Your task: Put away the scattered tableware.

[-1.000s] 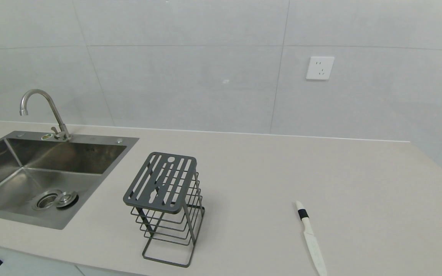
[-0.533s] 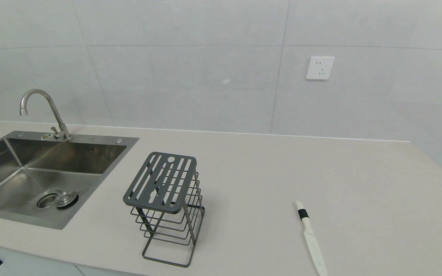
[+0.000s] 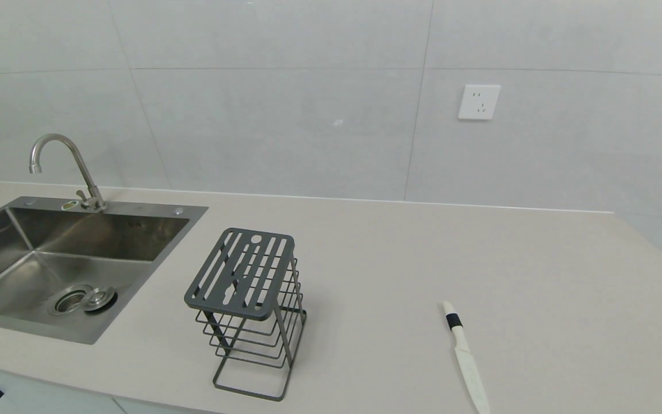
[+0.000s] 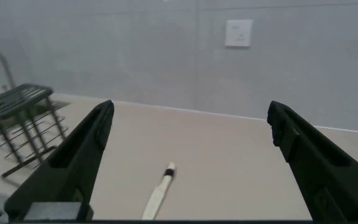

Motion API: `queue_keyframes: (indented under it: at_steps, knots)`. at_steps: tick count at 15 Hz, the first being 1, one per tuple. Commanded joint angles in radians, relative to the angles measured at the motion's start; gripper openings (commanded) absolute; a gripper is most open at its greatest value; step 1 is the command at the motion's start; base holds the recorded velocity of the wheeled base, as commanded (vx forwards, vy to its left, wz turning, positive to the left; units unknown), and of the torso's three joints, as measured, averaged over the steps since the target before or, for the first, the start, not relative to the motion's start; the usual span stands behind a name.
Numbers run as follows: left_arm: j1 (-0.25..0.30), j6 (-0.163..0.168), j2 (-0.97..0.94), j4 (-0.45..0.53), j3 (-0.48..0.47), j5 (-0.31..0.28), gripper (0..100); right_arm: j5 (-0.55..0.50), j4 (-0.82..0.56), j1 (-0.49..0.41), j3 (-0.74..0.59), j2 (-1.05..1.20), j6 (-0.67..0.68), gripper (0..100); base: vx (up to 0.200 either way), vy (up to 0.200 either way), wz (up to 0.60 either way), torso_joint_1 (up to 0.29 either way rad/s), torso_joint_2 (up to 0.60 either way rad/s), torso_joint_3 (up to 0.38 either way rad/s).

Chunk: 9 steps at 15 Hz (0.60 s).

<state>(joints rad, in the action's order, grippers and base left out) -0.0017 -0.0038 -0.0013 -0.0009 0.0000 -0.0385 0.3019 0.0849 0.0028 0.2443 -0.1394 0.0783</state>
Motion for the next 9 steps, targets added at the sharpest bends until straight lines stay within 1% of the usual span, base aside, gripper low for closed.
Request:
queue_keyframes:
  at_steps: [1,3,6,7,9]
  knots:
    - [0.002,0.002,0.001,0.001,0.000,0.000,100,0.085,-0.063,0.016,0.029,-0.120,0.024,100,0.000,0.000,0.00,0.000,0.00,0.000]
    - [0.000,0.001,0.001,0.001,0.000,0.000,100,0.112,-0.091,0.029,0.030,-0.143,0.043,100,0.000,0.000,0.00,0.000,0.00,0.000]
    - [0.000,0.002,0.001,0.001,0.000,0.000,100,0.186,-0.097,0.091,0.050,-0.252,0.067,100,0.000,0.000,0.00,0.000,0.00,0.000]
    - [0.002,0.002,0.001,0.001,0.000,0.000,100,0.203,-0.096,0.141,0.076,-0.316,0.110,100,0.000,0.000,0.00,0.000,0.00,0.000]
    - [0.002,0.002,0.001,0.001,0.000,0.000,100,0.195,-0.088,0.223,0.104,-0.431,0.100,100,0.000,0.000,0.00,0.000,0.00,0.000]
